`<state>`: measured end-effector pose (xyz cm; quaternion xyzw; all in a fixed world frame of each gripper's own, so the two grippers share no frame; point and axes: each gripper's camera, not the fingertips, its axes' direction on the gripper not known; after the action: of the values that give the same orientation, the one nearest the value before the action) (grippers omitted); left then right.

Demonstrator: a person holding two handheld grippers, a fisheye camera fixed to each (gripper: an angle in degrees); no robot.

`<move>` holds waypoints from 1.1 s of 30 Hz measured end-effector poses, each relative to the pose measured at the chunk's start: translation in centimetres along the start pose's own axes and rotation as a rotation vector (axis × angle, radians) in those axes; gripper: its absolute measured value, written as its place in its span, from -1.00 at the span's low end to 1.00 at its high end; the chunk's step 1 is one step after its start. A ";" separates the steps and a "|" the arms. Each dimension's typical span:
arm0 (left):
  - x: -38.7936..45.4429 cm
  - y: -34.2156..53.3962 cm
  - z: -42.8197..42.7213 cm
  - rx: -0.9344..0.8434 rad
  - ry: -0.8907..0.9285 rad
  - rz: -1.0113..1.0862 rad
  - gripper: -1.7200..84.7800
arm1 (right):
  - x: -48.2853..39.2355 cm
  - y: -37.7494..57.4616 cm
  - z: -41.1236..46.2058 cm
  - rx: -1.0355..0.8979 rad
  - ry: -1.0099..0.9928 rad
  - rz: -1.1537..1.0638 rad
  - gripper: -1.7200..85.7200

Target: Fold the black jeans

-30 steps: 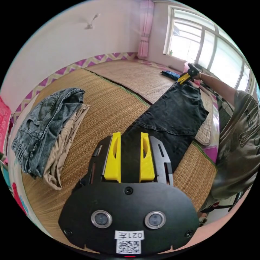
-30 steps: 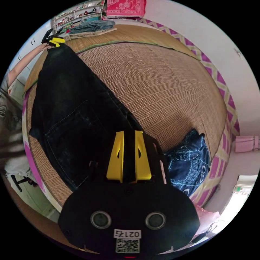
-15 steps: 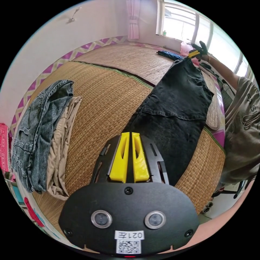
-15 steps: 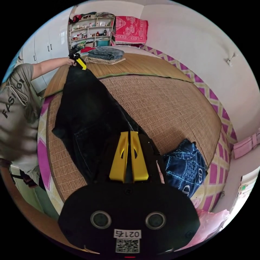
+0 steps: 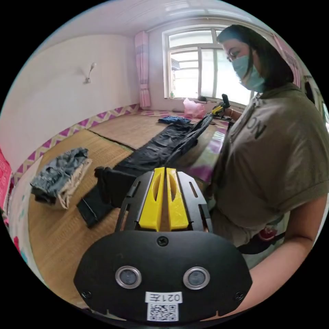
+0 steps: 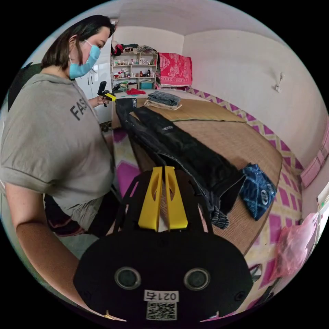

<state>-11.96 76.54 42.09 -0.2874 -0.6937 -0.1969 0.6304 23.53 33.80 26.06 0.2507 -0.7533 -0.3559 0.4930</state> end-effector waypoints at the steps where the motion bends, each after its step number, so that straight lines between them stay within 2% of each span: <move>1: 1.6 2.5 0.6 -0.011 0.038 -0.047 -0.98 | -0.9 2.3 0.6 -0.041 -0.027 0.025 -0.98; 6: 3.8 12.1 5.9 -0.023 0.130 -0.345 -0.98 | -0.3 11.5 7.6 -0.199 -0.138 0.194 -0.97; 9: 4.9 16.2 5.6 0.058 0.202 -0.469 -0.97 | 1.9 15.2 7.8 -0.155 -0.168 0.287 -0.94; 11: 6.3 17.2 3.4 0.109 0.153 -0.505 -0.96 | 3.5 16.2 5.3 -0.135 -0.232 0.343 -0.89; 14: 10.2 15.7 -2.0 0.226 -0.038 -0.474 -0.85 | 4.6 16.5 0.0 -0.099 -0.269 0.332 -0.86; 16: 14.1 10.1 -1.3 0.054 -0.261 -0.367 -0.66 | 5.7 16.7 -3.7 0.020 -0.207 0.366 -0.82; 19: 18.1 5.2 3.5 -0.143 -0.430 -0.224 -0.62 | 6.5 15.0 -6.1 0.080 -0.134 0.345 -0.80; 26: 20.1 7.1 10.3 -0.261 -0.419 -0.302 -0.69 | 6.9 12.6 -4.9 0.090 -0.159 0.280 -0.83; 27: 20.2 8.4 9.9 -0.263 -0.450 -0.343 -0.81 | 6.9 12.7 -4.8 0.091 -0.162 0.284 -0.83; 29: 20.4 11.0 7.5 -0.182 -0.514 -0.426 -0.92 | 7.1 13.1 -4.9 0.100 -0.167 0.303 -0.84; 32: 20.4 17.6 -0.1 0.122 -0.525 -0.627 -0.97 | 6.9 13.4 -6.1 0.143 -0.151 0.318 -0.88; 33: 20.5 21.4 -3.2 0.273 -0.507 -0.722 -0.98 | 6.8 13.4 -6.4 0.154 -0.148 0.319 -0.89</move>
<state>3.49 93.84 60.85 0.0192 -0.9013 -0.2344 0.3637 26.46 35.27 42.08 0.1380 -0.8428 -0.2318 0.4656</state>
